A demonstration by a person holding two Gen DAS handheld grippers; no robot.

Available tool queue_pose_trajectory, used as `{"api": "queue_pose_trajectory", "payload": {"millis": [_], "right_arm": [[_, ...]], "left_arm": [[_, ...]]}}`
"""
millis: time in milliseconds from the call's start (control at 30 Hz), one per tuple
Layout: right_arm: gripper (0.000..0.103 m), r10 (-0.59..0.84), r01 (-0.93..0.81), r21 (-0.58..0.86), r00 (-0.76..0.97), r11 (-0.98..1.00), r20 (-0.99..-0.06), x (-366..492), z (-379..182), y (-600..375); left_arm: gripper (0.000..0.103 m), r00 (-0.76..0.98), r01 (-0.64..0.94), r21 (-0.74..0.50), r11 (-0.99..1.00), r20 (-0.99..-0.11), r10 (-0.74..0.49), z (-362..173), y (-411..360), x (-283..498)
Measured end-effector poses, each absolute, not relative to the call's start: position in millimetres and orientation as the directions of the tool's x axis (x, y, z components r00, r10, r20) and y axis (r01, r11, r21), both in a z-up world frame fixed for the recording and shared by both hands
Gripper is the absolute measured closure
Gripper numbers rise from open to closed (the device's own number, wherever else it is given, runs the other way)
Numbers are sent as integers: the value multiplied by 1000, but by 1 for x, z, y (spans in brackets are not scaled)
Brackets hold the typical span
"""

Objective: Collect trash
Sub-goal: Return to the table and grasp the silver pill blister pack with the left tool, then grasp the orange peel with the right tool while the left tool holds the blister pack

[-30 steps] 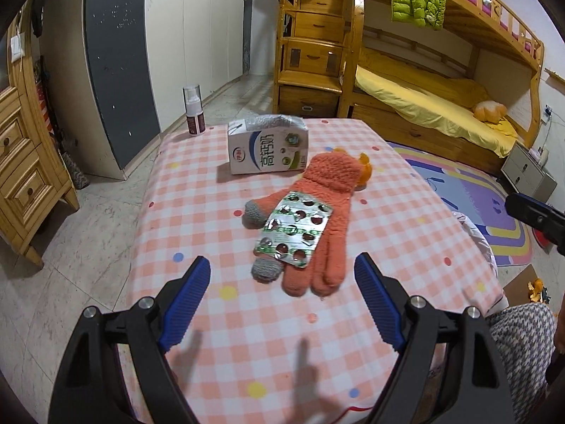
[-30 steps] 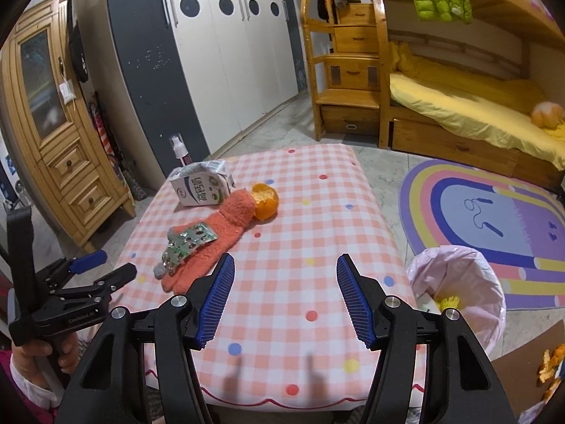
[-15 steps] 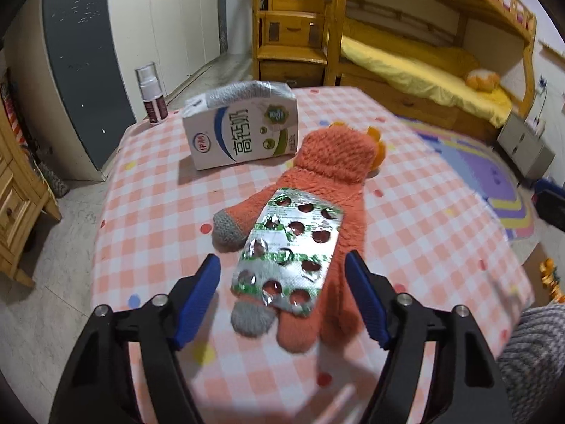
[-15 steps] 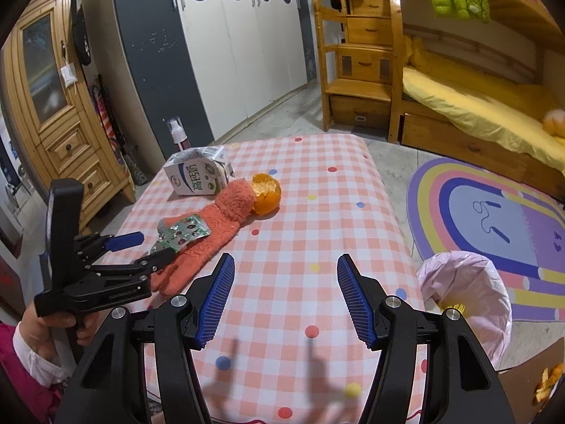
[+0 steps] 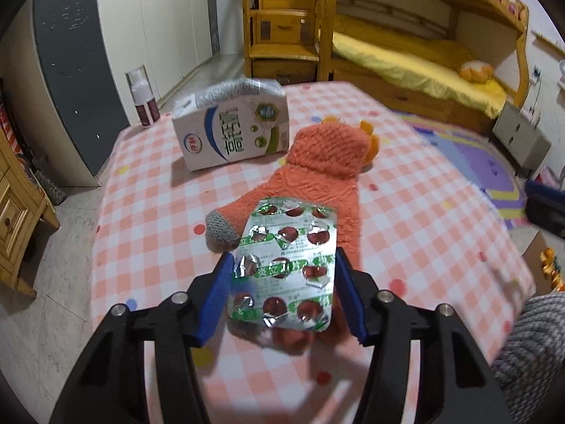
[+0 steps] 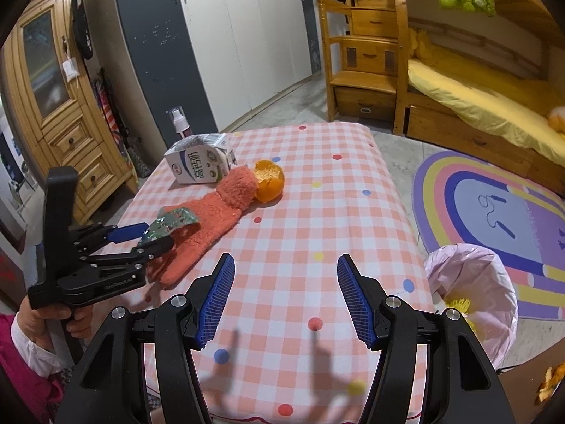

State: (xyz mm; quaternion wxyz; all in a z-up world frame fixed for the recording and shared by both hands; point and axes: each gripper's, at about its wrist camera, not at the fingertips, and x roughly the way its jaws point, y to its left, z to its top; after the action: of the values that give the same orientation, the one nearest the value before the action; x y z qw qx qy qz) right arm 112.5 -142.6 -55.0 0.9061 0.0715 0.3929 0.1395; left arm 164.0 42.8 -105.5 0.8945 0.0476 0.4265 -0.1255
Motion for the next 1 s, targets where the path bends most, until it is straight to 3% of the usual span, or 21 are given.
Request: {"api": "queue_pose_trajectory", "payload": {"millis": [67, 300, 367, 433, 500, 867, 1000], "right_arm": [[42, 316, -209, 237, 648, 949, -693, 112, -55, -136], [43, 341, -256, 228, 630, 939, -697, 124, -59, -106], [50, 342, -262, 223, 630, 939, -697, 133, -60, -98], [63, 337, -262, 217, 631, 940, -698, 147, -64, -92], [64, 331, -254, 218, 625, 943, -707, 162, -68, -90], [59, 237, -276, 89, 568, 957, -788, 242, -110, -74], [43, 260, -318, 88, 557, 944, -789, 250, -117, -71]], "left_arm": [[48, 622, 260, -43, 965, -757, -201, -96, 44, 151], [48, 735, 156, 59, 986, -673, -76, -64, 58, 125], [48, 749, 134, 71, 988, -660, -54, -60, 67, 129], [48, 749, 116, 69, 991, -662, -42, -60, 76, 136], [48, 748, 101, 70, 992, -663, -29, -61, 83, 143], [48, 726, 85, 26, 996, -686, -45, -75, 85, 185], [48, 717, 84, 5, 996, -695, -57, -84, 86, 190]]}}
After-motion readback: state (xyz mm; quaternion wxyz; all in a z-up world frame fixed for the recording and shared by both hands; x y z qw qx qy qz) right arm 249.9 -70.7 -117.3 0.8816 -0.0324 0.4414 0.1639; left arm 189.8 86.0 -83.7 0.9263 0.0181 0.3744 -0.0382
